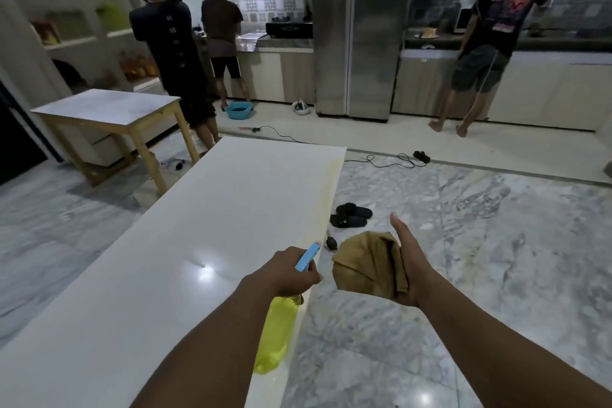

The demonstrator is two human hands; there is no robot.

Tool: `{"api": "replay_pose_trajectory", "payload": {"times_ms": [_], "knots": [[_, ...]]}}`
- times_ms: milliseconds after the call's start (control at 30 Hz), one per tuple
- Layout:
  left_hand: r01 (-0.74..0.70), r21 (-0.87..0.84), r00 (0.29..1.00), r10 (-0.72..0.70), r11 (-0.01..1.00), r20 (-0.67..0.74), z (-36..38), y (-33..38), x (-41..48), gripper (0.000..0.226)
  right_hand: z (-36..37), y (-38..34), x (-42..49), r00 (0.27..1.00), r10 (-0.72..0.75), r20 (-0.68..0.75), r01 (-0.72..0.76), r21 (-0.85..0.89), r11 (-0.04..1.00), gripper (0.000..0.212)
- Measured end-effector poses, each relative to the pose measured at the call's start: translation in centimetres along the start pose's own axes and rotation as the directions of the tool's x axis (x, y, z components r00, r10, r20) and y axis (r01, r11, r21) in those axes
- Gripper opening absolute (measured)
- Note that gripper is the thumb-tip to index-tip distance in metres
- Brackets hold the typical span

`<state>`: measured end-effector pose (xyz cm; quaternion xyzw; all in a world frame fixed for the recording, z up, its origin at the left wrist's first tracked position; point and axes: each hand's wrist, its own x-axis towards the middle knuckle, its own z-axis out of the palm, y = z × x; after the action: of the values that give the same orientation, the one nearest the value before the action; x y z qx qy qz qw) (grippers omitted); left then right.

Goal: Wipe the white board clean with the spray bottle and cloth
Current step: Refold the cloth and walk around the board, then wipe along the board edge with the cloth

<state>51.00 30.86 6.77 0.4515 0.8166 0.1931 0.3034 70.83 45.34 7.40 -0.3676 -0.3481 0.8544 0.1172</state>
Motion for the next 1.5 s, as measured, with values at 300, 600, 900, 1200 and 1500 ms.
{"api": "replay_pose_trajectory", "payload": {"times_ms": [300,600,900,1200,1500], "knots": [[0.087,-0.043,0.993,-0.090,0.995,-0.076,-2.9,5.4,11.9,0.025,-5.5,-13.3,12.2,0.998,-0.008,0.058,0.013,-0.074,0.997,0.066],[0.189,-0.144,0.978,-0.200,0.971,-0.063,-6.4,4.9,25.2,0.024,-8.4,-19.7,28.8,0.989,0.123,-0.083,-0.140,-0.234,0.962,0.048],[0.236,-0.229,0.969,-0.245,0.945,-0.014,-10.3,5.3,37.6,0.018,-8.9,-27.5,41.1,0.965,0.227,-0.131,-0.259,-0.369,0.893,0.049],[0.380,-0.307,0.914,-0.406,0.873,-0.022,-11.5,3.9,46.4,0.022,-5.1,-36.1,55.6,0.998,-0.039,-0.045,-0.002,-0.682,0.731,0.027],[0.502,-0.277,0.844,-0.534,0.819,-0.051,-11.9,3.8,52.3,0.035,-8.0,-36.9,71.8,0.908,-0.050,0.416,0.397,-0.893,-0.214,0.067]]}}
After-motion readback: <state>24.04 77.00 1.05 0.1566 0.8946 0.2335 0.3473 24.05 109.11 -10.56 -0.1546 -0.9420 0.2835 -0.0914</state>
